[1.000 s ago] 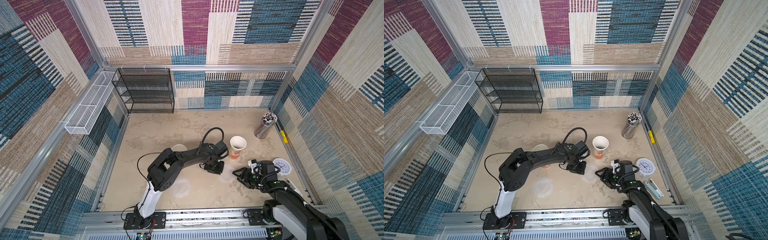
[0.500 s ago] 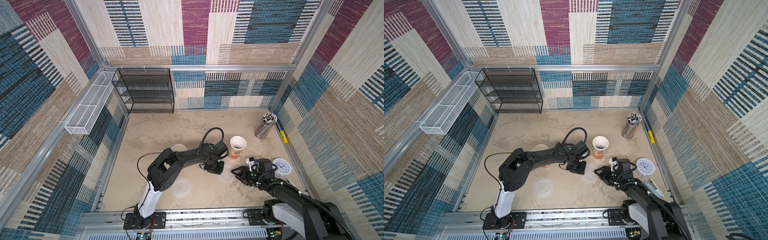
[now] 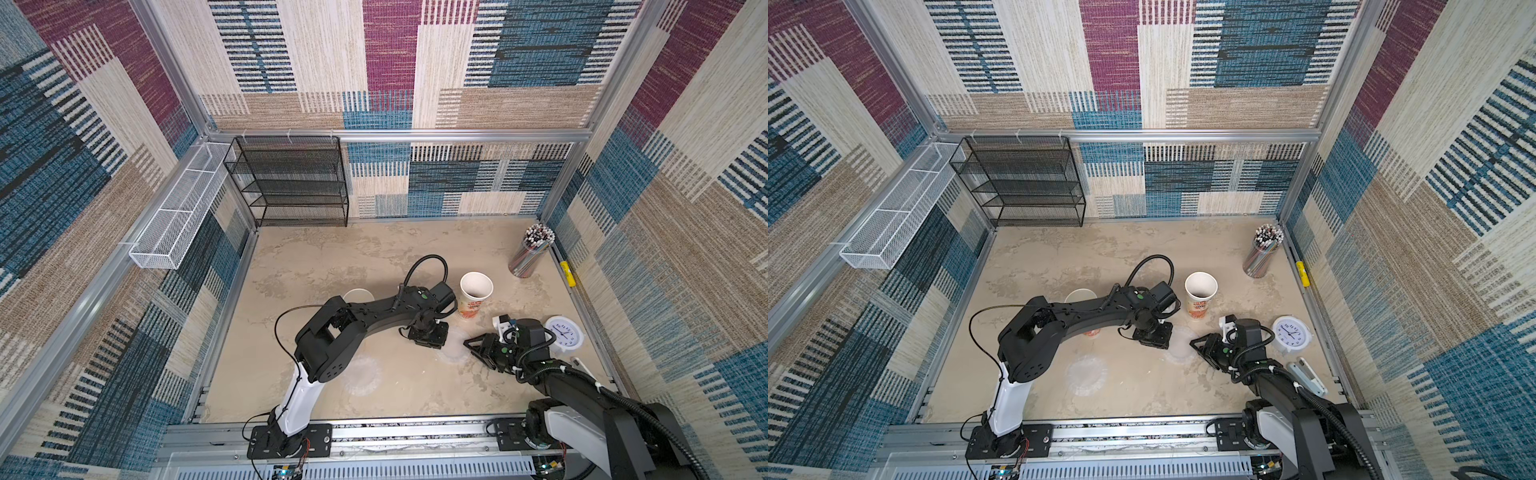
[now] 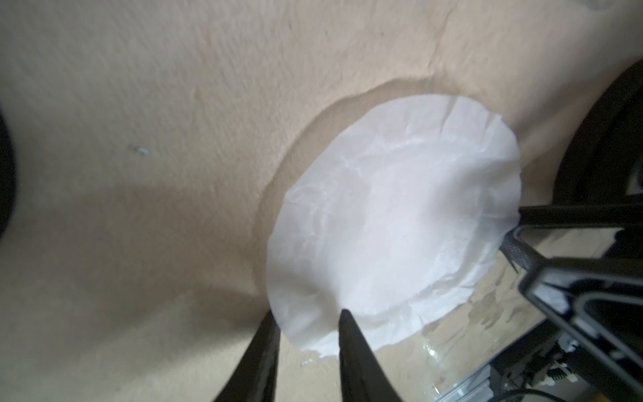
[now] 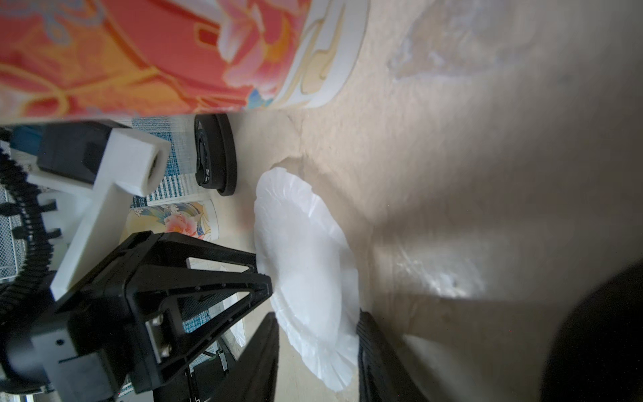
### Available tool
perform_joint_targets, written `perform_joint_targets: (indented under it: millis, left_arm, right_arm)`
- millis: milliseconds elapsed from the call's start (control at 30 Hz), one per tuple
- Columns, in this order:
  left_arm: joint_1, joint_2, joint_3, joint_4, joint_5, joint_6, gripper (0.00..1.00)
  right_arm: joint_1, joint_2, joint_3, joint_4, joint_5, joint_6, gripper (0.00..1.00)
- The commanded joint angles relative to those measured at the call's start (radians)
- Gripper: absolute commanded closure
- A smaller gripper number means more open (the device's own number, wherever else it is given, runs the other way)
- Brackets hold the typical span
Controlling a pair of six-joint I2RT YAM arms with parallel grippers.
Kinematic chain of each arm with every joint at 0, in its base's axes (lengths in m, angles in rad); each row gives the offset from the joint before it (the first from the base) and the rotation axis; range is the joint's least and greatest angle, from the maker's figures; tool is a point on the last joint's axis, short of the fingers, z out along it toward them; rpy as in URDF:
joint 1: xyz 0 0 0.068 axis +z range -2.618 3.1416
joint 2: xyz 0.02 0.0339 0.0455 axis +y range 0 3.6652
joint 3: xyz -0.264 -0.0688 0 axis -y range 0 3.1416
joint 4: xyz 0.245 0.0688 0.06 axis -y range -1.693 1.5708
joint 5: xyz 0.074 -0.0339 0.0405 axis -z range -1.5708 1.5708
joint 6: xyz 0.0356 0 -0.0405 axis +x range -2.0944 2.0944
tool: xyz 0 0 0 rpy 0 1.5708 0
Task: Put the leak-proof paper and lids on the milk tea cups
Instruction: Pick up the leak-proof paper from the center of the board.
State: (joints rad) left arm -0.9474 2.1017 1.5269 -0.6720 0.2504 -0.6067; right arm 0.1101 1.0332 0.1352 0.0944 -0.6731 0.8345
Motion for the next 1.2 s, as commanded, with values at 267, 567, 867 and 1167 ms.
perform_joint_targets:
  millis: [267, 567, 867, 1167]
  left_arm:
    - [-0.005, 0.015, 0.010, -0.055, 0.015, 0.005, 0.67]
    - [-0.005, -0.020, 0.029, -0.055, -0.008, 0.024, 0.58]
    - [0.005, -0.229, 0.004, -0.057, -0.152, 0.001, 0.39]
    - [0.019, -0.479, 0.006, 0.019, -0.273, -0.015, 0.22]
  right_arm:
    - [0.000, 0.006, -0.008, 0.081, 0.004, 0.032, 0.81]
    - [0.000, -0.050, 0.026, -0.050, 0.055, -0.014, 0.98]
    - [0.000, -0.203, 0.193, -0.562, 0.213, -0.036, 1.00]
    - [0.000, -0.369, 0.627, -1.038, 0.567, 0.010, 1.00]
